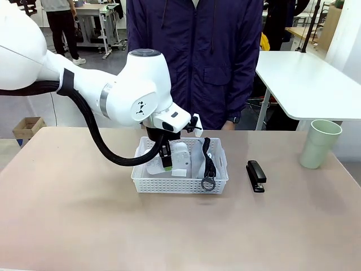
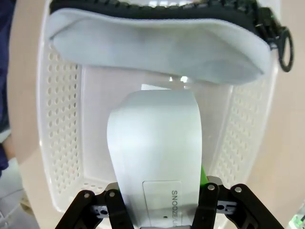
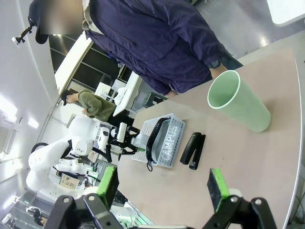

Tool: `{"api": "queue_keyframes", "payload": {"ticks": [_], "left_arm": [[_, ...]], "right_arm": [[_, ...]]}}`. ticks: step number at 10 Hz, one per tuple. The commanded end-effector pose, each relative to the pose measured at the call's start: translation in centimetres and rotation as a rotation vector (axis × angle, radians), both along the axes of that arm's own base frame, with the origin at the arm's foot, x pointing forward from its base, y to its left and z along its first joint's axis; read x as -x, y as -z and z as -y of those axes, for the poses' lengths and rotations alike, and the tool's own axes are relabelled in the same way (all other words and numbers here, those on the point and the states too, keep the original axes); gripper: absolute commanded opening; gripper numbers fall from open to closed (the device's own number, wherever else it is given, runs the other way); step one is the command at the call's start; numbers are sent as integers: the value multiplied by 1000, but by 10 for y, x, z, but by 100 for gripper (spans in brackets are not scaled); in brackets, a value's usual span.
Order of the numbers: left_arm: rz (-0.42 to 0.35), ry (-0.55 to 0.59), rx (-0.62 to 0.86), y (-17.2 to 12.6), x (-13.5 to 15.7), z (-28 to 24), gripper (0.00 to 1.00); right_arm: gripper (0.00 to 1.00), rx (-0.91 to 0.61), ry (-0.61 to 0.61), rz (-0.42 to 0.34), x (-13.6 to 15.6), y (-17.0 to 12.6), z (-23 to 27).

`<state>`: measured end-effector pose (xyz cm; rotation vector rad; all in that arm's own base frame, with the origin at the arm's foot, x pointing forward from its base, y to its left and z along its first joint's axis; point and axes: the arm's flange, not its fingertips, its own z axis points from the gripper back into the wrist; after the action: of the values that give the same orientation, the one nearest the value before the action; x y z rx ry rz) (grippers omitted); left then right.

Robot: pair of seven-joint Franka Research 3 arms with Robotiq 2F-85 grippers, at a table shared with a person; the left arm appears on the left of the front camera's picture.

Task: Efficiently arrange items inside the basket to fit them all.
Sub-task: Pick up the Digital clock and place it inside the Organizing basket.

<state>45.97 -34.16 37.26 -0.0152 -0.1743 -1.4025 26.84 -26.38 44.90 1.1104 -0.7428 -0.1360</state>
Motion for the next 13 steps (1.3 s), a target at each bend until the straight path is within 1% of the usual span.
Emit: {"api": "queue_keyframes", "payload": {"ticks": [1,2,6,11,12,13], "left_arm": [[31,-41,7,3,-11,1,51],[-9,-19,15,9,-20,3,51],[-74,-41,-13,33,-46,5,51],[-123,-27,-68,44,-50,8,51],[-135,-28,-66,45,-50,7,73],[-143,-9,-84,47,-50,7,100]], "right_arm": [[100,-2,-1,39,-2,-2,1],[100,-2,-1,39,-2,-2,1],[100,-2,-1,39,-2,-2,1],[100,-2,-1,39,-2,-2,1],[100,-2,-1,39,-2,-2,1],[100,-2,-1,39,-2,-2,1]]}}
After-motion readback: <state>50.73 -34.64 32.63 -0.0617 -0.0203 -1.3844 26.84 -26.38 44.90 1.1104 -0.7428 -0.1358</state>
